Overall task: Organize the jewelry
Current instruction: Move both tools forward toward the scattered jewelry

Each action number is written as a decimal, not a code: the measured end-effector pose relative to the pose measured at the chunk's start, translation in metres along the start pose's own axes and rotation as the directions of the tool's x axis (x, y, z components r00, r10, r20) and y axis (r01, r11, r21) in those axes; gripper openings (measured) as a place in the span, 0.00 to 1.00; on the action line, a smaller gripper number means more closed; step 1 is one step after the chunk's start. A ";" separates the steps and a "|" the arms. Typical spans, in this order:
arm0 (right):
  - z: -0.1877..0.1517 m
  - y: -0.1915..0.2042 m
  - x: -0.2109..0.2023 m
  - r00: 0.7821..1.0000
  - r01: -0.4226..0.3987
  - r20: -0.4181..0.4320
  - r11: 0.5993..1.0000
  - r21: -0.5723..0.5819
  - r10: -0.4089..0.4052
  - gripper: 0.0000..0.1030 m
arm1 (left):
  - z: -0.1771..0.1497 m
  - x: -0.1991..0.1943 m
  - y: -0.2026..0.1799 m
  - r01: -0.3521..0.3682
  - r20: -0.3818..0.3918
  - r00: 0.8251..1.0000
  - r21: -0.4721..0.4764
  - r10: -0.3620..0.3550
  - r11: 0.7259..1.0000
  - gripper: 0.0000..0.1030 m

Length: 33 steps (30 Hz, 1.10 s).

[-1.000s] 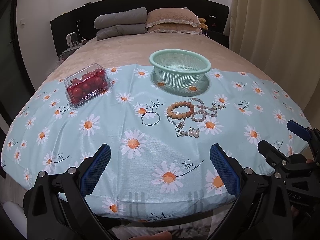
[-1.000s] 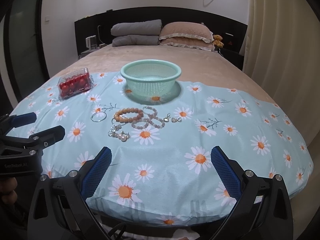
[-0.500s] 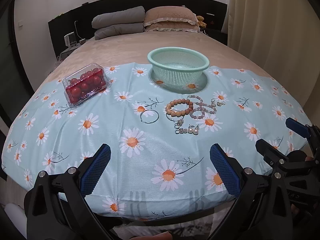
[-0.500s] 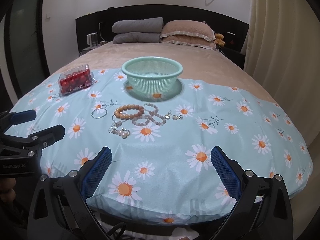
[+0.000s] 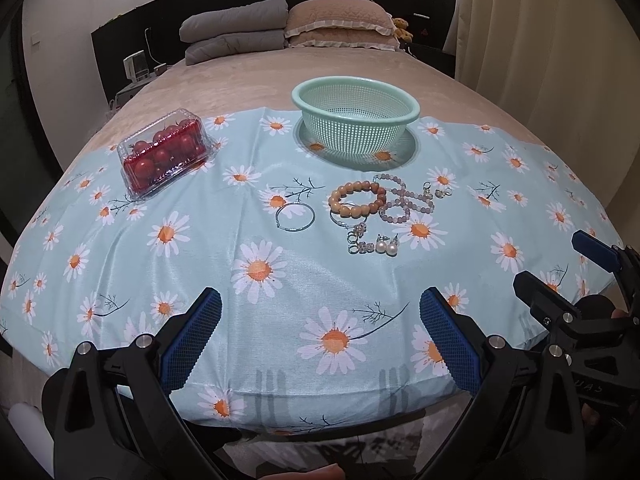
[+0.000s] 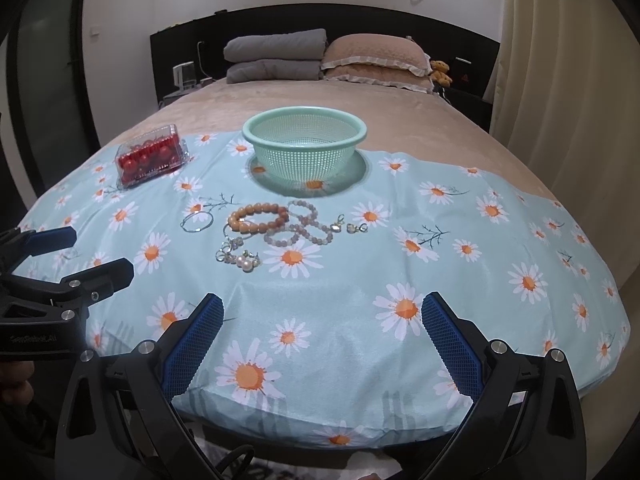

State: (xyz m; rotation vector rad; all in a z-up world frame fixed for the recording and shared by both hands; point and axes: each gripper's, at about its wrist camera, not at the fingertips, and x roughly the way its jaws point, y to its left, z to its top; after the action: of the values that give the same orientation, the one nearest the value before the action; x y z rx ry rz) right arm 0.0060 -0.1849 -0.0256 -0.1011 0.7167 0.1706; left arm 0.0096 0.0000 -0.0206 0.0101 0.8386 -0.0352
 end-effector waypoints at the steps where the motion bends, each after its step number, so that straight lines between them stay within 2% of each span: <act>1: 0.000 0.000 0.002 1.000 0.002 -0.005 1.000 0.000 -0.002 0.93 | 0.000 0.002 0.001 0.001 -0.006 1.000 -0.004 -0.001 1.000 0.94; 21: 0.003 -0.002 0.052 0.992 -0.044 -0.115 0.999 0.008 0.044 0.93 | 0.007 0.052 0.011 0.002 -0.129 0.992 -0.026 -0.005 1.000 0.94; 33: 0.008 -0.007 0.097 0.981 -0.038 -0.188 0.999 0.024 0.042 0.93 | 0.018 0.101 0.022 -0.005 -0.220 0.975 -0.043 -0.005 0.999 0.94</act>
State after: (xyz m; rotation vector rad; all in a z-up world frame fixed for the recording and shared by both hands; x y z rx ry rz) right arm 0.0841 -0.1790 -0.0834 -0.0843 0.9099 0.1937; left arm 0.0909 0.0188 -0.0838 -0.0267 1.0611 -0.0160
